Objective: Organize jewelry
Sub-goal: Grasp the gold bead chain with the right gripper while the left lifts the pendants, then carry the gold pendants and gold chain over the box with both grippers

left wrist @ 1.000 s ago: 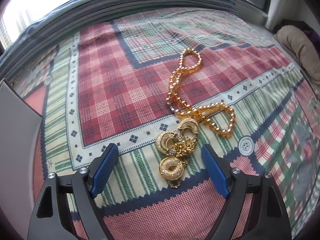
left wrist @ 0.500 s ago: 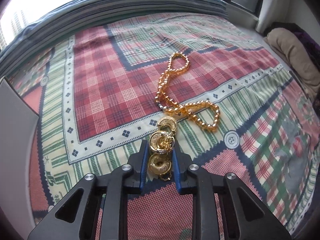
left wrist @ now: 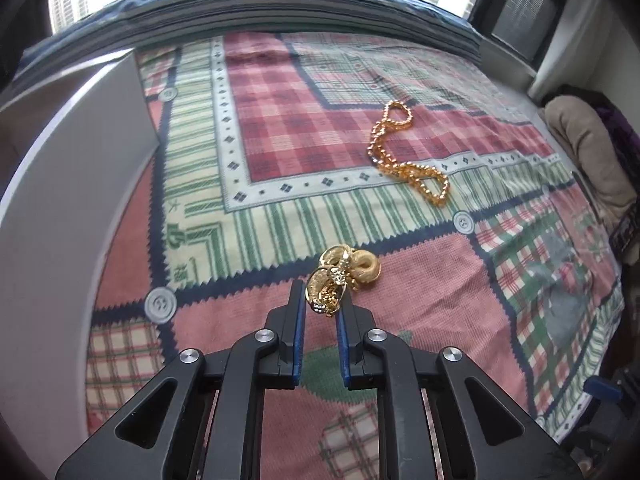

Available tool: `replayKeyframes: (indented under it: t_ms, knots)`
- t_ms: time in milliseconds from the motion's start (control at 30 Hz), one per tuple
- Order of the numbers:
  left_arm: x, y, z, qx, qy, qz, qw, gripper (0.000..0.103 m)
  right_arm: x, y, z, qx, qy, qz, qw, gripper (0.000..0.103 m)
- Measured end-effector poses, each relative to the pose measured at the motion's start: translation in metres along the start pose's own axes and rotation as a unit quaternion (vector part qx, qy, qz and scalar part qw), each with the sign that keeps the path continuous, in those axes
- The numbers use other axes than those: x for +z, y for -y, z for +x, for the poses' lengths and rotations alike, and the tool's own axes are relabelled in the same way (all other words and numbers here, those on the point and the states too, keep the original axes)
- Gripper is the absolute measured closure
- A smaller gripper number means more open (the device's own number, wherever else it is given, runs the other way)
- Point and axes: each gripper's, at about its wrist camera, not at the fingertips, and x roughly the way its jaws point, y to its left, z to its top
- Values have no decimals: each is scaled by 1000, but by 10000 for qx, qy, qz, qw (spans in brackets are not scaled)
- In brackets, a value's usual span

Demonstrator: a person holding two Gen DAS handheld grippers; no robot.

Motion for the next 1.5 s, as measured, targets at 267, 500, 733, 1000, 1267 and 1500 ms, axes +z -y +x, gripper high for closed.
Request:
replayKeyframes:
  t_ms: [267,500,733,1000,1267,1500]
  knots:
    - [-36,-38,-36,-148,-57,-462,9988,91,5,4,0,93,-62,100,9999,46]
    - [-59,-54,-52,-57,40,-568,9984,91,78,11,18,510,-232,-78,9984,46]
    - [-76,-63,-54,-62,44,-765,9970,91,196,28,125,693,-878,178,9936,46]
    - [-82,-70,-54,-84,42,-883,9960,91,240,11,240,201,-1301,972,9865,49]
    - [-74,-71,-63,-276,162,-915,9953,91,239,-6,234,-283,-846,728,9934,95]
    - [-56,-70,-106,-672,503,-1076,9906,91,241,-6,141,404,-203,508,9977,95]
